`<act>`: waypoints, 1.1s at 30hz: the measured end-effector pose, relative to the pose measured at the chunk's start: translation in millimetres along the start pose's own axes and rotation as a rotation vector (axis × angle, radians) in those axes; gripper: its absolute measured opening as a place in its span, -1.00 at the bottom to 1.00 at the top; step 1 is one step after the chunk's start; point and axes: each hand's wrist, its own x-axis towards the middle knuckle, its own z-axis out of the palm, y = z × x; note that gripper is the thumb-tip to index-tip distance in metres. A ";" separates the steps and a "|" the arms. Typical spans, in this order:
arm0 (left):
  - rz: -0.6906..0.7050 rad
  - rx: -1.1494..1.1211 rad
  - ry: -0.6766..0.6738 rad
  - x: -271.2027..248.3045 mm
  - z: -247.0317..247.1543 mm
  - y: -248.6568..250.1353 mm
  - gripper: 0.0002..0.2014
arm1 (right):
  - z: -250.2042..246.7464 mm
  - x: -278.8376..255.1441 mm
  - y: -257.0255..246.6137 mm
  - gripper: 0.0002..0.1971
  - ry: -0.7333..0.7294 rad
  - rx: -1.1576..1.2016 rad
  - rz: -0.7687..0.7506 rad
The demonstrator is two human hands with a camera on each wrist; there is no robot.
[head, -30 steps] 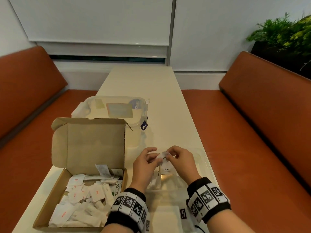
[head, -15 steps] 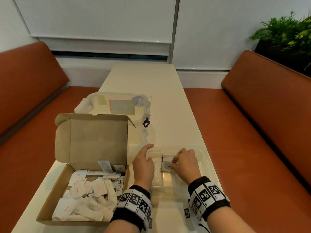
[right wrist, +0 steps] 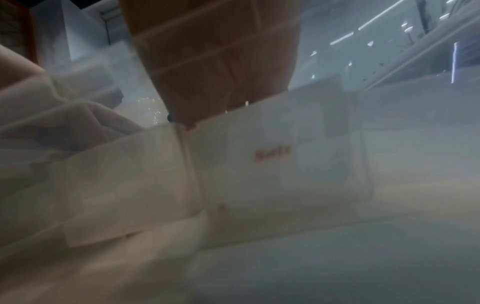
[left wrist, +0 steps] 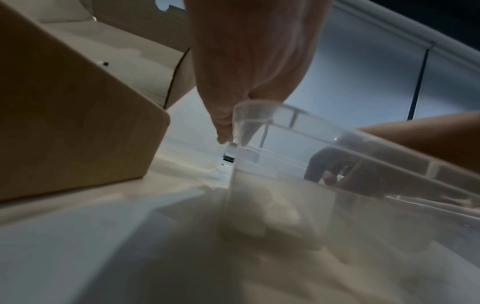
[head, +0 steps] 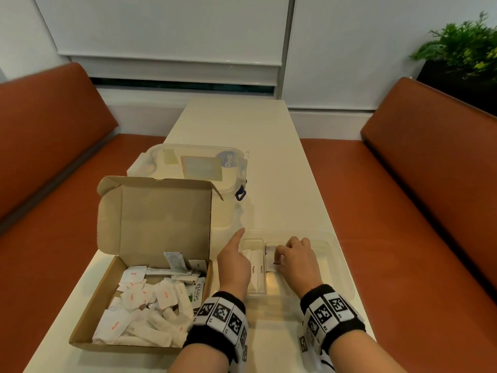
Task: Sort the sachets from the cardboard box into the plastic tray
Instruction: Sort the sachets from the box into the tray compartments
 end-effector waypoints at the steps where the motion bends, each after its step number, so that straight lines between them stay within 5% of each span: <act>1: -0.002 -0.004 -0.006 -0.2 -0.4 0.0 -0.35 | 0.1 0.3 -0.3 -0.85 -0.003 0.006 0.006; 14: 0.118 -0.268 -0.035 -33.9 -45.1 33.6 -0.76 | -40.8 -27.6 -57.0 -0.92 0.176 0.584 -0.022; 19: 0.063 -0.299 0.115 -43.0 -107.8 16.3 -0.86 | -34.6 -44.0 -118.3 -0.89 0.066 0.711 -0.138; 23: -0.129 -0.027 0.286 -40.3 -155.8 -26.9 -0.85 | -14.0 -54.9 -155.5 -0.96 -0.088 0.657 -0.201; 27: -0.326 0.281 0.161 -30.1 -182.3 -62.5 -0.67 | 8.6 -60.7 -179.4 -0.92 -0.160 0.589 -0.215; 33: -0.209 0.716 -0.245 -4.8 -189.8 -79.7 -0.46 | 42.0 -58.7 -194.8 -0.81 -0.157 0.435 -0.206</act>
